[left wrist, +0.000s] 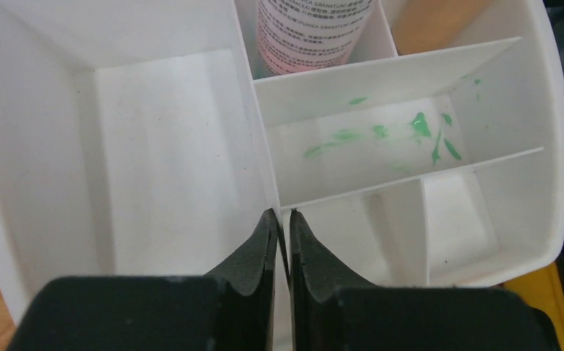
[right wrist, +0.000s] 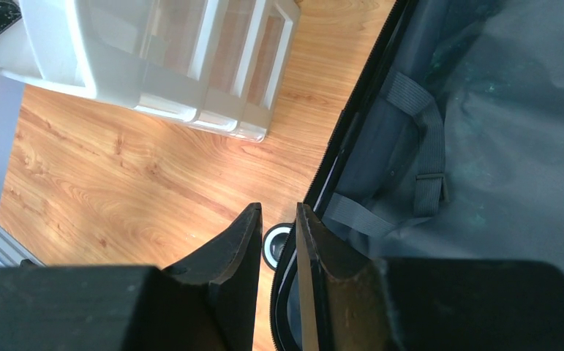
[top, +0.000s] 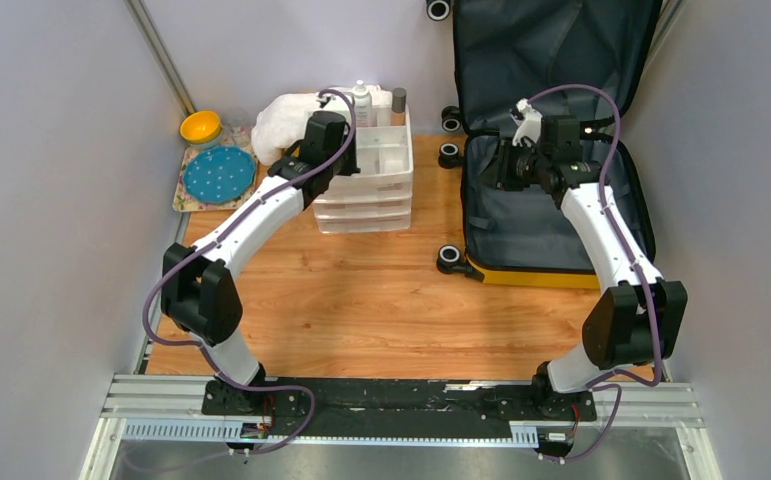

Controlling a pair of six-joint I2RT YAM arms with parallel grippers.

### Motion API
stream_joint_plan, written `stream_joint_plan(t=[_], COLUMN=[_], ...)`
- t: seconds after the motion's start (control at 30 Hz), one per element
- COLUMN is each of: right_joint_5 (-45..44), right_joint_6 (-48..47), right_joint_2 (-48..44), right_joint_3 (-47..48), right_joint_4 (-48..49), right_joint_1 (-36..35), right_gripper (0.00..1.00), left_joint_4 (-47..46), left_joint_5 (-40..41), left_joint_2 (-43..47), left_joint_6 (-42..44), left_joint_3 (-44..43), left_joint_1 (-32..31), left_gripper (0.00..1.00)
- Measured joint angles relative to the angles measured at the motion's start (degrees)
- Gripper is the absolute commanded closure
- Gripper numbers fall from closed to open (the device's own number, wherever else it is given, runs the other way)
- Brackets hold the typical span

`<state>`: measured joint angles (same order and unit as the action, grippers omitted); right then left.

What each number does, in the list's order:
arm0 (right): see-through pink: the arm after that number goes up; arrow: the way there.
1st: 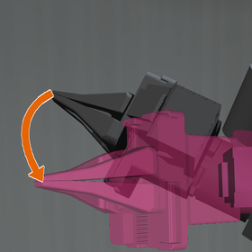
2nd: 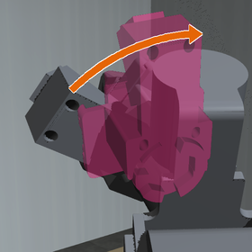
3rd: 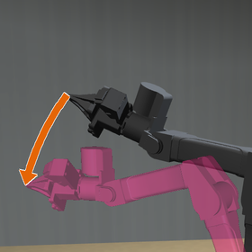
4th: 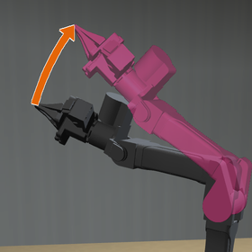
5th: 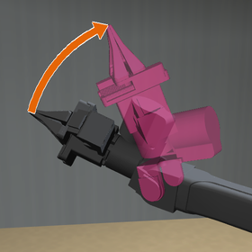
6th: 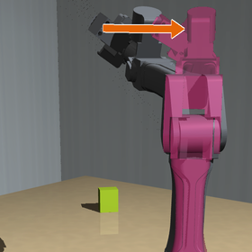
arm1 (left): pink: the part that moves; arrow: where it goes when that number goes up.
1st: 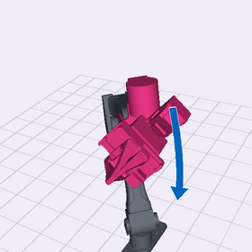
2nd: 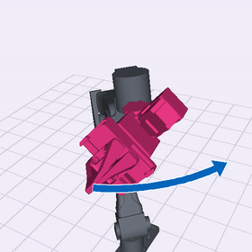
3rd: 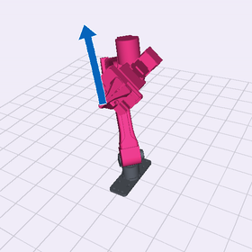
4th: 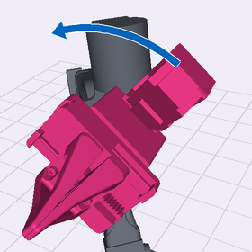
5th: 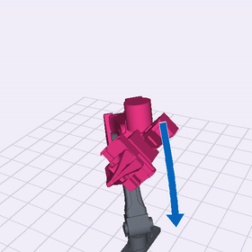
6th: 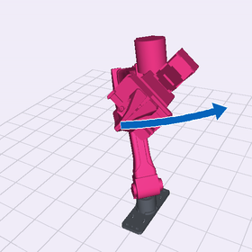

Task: Open, take out, and arrange the luggage

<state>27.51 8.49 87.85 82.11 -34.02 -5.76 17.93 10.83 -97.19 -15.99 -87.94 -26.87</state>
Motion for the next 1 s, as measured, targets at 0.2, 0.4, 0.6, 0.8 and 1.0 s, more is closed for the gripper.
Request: stream_joint_plan(t=[0.2, 0.4, 0.6, 0.8, 1.0], right_joint_5=[0.02, 0.52, 1.49, 2.62, 3.15], right_joint_6=[0.0, -0.02, -0.04, 0.0, 0.07], right_joint_2=[-0.22, -0.24, -0.26, -0.28, -0.28], right_joint_3=[0.0, 0.02, 0.02, 0.02, 0.02], right_joint_4=[-0.02, -0.39, -1.38, -1.75, -1.75], right_joint_1=[1.51, 2.21, 2.21, 2.21, 2.21], right_gripper=[0.73, 0.73, 0.73, 0.73, 0.73], left_joint_4=[1.07, 0.33, 1.62, 4.5, 6.62], left_joint_5=[3.41, 5.46, 8.79, 4.2, -1.55], left_joint_2=[0.87, 9.68, 21.77, 27.98, 33.97], left_joint_6=[-1.05, 1.33, 4.7, 8.15, 13.31], left_joint_3=[0.57, 10.19, 21.05, 24.81, 28.28], left_joint_1=[-0.31, -0.42, 1.36, 12.7, 24.3], left_gripper=[1.0, 1.0, 1.0, 1.0, 1.0])
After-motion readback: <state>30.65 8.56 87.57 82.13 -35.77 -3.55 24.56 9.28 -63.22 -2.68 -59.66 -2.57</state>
